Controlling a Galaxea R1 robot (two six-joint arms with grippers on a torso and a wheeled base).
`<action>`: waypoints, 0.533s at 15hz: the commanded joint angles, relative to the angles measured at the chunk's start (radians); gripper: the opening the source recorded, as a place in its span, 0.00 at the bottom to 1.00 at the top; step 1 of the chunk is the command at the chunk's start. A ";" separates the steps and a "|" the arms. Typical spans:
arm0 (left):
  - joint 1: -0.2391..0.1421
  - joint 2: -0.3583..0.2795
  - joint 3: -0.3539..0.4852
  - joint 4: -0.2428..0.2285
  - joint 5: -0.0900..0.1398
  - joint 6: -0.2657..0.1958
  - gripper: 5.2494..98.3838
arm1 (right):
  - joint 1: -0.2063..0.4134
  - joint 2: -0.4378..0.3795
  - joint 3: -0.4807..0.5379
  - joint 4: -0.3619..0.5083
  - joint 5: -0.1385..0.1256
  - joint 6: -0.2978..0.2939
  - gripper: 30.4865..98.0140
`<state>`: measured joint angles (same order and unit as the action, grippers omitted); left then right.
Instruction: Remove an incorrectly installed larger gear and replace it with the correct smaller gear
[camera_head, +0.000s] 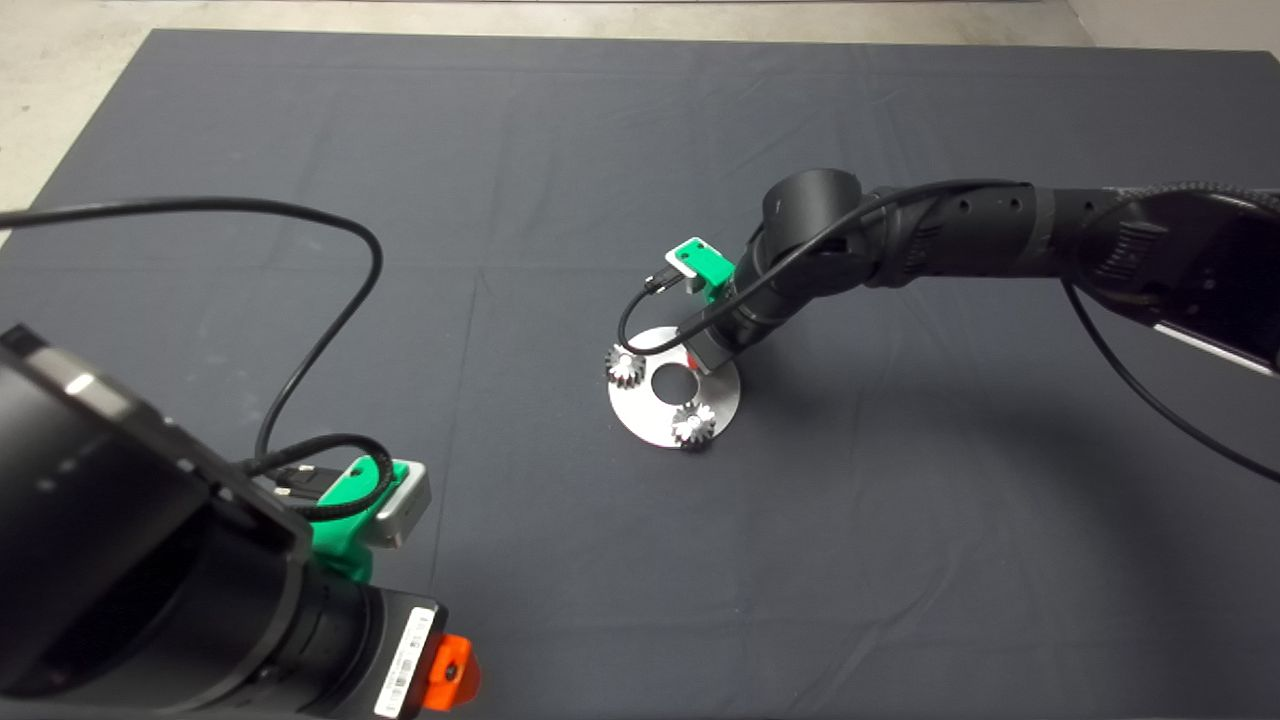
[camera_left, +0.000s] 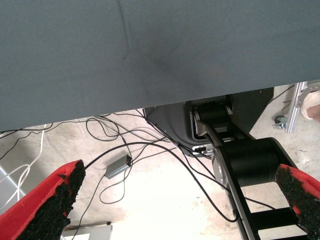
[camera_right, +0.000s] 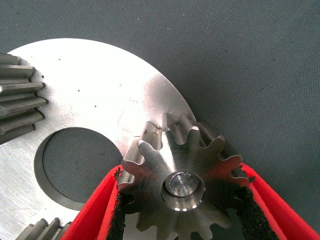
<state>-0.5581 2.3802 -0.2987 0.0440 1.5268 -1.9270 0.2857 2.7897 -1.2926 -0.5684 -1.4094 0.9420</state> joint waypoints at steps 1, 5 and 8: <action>-0.019 0.003 0.020 -0.024 0.096 -0.006 1.00 | 0.021 0.005 0.008 -0.025 0.009 -0.005 0.28; -0.019 0.003 0.020 -0.024 0.096 -0.007 1.00 | 0.025 0.006 0.012 -0.025 0.007 0.003 0.27; -0.019 0.003 0.020 -0.024 0.096 -0.009 1.00 | 0.032 0.005 0.018 -0.024 0.006 0.007 0.27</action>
<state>-0.5581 2.3802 -0.2987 0.0440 1.5268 -1.9277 0.2857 2.7898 -1.2902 -0.5685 -1.4111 0.9430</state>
